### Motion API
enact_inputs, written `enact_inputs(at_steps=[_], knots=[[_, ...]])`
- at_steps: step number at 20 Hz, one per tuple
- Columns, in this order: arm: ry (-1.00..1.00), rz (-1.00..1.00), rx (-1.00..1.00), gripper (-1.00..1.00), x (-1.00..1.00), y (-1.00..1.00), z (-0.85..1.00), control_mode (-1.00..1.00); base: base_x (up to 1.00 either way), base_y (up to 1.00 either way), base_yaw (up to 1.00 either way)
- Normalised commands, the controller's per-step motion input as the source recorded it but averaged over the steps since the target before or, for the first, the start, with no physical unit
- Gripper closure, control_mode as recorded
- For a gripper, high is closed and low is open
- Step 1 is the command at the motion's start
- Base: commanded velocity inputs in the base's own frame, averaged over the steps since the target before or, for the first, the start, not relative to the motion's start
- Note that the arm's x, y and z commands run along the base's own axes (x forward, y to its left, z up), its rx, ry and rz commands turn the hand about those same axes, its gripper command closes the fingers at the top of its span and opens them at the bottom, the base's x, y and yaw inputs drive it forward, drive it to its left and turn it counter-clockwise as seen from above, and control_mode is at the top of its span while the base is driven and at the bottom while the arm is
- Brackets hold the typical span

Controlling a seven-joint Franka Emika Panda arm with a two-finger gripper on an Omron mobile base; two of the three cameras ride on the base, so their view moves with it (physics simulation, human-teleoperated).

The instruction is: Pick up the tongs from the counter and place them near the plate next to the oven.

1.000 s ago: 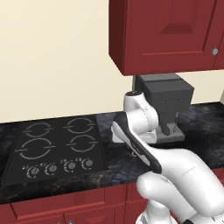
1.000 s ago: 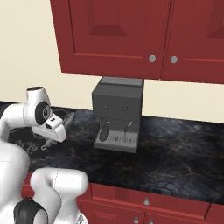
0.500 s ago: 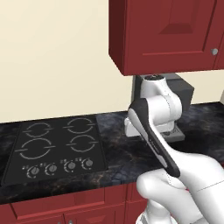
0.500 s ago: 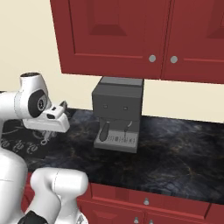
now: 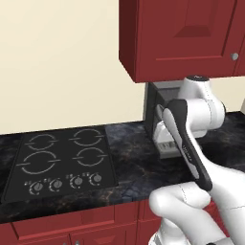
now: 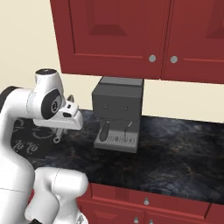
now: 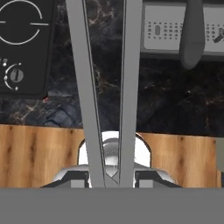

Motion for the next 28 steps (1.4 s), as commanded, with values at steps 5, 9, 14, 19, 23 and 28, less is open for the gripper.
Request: enact_inputs(at_steps=[5, 9, 14, 19, 23, 28], knots=[[0.0, 0.0, 0.0, 1.0, 0.0, 0.0, 0.0, -1.0, 0.0, 0.0, 0.0], [0.0, 0.0, 0.0, 1.0, 0.0, 0.0, 0.0, 1.0, -0.33, 0.0, 0.0], [0.0, 0.0, 0.0, 1.0, 0.0, 0.0, 0.0, 1.0, -0.9, 0.16, 0.19], [0.0, 0.0, 0.0, 1.0, 0.0, 0.0, 0.0, 1.0, -0.01, 0.65, 0.75], [0.0, 0.0, 0.0, 1.0, 0.0, 0.0, 0.0, 1.0, 0.0, 0.32, 1.0], [0.0, 0.0, 0.0, 1.0, 0.0, 0.0, 0.0, 1.0, 0.3, 0.58, 0.39]])
